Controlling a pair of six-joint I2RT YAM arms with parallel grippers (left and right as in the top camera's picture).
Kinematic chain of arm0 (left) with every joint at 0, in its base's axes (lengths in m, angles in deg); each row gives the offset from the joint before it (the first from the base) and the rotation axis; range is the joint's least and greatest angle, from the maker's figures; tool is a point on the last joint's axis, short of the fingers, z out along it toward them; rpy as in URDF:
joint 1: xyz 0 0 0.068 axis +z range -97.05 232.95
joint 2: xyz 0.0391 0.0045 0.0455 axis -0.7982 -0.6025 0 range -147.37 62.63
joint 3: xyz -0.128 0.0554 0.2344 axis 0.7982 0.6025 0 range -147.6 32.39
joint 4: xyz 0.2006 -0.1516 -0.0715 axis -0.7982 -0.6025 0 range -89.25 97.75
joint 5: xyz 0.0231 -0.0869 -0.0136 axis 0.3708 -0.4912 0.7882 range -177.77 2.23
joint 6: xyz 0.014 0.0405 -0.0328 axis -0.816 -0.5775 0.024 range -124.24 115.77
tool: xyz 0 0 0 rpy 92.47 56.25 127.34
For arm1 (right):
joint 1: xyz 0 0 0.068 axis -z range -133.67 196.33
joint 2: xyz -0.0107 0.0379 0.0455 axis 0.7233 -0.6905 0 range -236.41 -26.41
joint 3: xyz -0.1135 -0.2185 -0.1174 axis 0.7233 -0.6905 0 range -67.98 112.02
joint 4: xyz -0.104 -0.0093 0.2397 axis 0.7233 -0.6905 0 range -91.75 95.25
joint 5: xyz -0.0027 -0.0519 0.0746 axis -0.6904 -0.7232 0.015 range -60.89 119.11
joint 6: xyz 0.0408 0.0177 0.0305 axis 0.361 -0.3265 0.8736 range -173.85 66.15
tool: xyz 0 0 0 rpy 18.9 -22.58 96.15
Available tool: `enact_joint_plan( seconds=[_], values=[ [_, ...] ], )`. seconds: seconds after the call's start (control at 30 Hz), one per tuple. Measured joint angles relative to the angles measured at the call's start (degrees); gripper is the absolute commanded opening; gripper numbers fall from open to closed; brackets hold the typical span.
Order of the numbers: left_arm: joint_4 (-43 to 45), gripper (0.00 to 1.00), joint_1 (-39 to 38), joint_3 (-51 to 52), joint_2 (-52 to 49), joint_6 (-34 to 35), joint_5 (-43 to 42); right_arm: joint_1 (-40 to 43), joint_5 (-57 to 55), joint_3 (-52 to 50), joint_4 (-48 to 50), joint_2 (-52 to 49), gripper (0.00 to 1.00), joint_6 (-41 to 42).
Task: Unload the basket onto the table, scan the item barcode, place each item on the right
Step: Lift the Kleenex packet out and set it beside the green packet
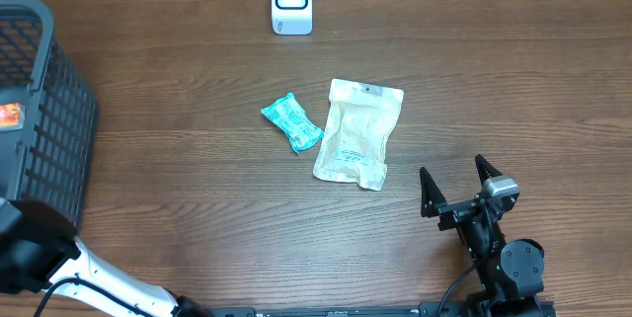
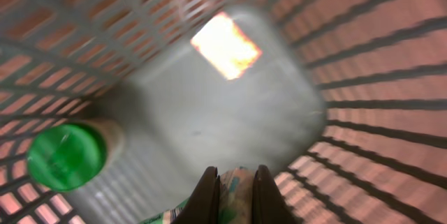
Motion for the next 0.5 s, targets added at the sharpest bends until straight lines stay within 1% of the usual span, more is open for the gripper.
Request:
enact_joint_plan(
  seconds=[0.17,0.27,0.4,0.5],
  values=[
    [-5.35,0.04,0.00,-11.02,0.81,1.01,-8.66,0.00,0.02,0.00,0.00,0.00,1.00,0.00],
    [-8.35,0.04,0.00,-15.13,2.99,1.11,-12.96,0.02,0.02,0.00,0.02,0.00,1.00,0.00],
    [-12.04,0.04,-0.74,-17.64,7.87,1.09,-16.31,0.00,0.02,0.00,-0.02,0.00,1.00,0.00],
    [-13.22,0.04,-3.23,-17.92,11.98,0.66,-17.46,0.02,0.02,0.00,0.00,0.00,1.00,0.00]
  ],
)
